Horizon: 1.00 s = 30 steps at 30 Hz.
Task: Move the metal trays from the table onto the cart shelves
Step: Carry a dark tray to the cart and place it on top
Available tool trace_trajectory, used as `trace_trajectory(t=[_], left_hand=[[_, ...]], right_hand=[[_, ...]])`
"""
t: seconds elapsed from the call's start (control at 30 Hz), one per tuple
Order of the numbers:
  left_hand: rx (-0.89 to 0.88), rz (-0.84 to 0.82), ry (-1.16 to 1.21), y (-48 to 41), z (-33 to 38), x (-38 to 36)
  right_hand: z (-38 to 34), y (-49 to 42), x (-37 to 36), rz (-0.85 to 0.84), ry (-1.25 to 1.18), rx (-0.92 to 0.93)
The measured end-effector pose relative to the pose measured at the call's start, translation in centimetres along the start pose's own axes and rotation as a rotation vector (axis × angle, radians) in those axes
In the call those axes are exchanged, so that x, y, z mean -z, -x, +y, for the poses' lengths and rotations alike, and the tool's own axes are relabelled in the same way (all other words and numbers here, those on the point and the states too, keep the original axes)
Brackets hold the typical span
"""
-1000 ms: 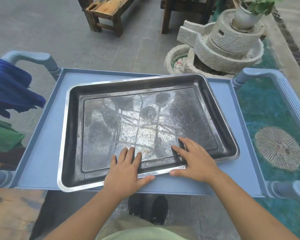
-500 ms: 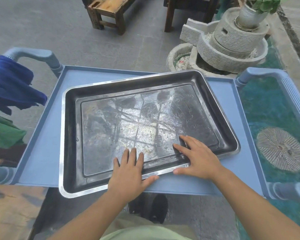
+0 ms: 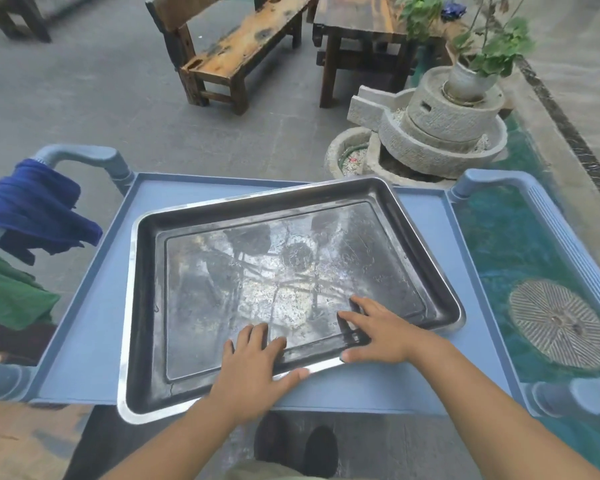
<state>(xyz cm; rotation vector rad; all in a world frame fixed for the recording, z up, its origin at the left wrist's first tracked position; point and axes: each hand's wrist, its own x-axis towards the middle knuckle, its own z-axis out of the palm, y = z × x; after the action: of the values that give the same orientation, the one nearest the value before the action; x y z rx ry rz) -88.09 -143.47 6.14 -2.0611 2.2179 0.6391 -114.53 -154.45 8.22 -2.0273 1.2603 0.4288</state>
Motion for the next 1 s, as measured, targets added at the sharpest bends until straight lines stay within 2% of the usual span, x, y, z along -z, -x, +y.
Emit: trace_trajectory(t=[0.27,0.5,0.73,0.9,1.0], left_hand=[[-0.037,-0.055,0.071,-4.4,-1.5,4.7],[-0.039,-0.114,-0.022,-8.5,-0.3,7.1],[0.002,-0.092,-0.117,-10.8,0.8,10.0],[-0.022,-0.022,-0.009,-11.6,1.7,12.1],[-0.027,0.041,-0.044,-12.0,2.1,13.8]], right_hand=[[-3.1,-1.0,1.7,0.153,-0.056,-0.093],[-3.6,-0.9,3.4,0.215,-0.045,-0.151],[-3.7,-1.2,6.4,0.268,0.000,-0.152],[-4.6,-1.0,9.9,0.359,0.044,-0.105],[-5.1,-0.8,11.7,0.416,0.066,-0.072]])
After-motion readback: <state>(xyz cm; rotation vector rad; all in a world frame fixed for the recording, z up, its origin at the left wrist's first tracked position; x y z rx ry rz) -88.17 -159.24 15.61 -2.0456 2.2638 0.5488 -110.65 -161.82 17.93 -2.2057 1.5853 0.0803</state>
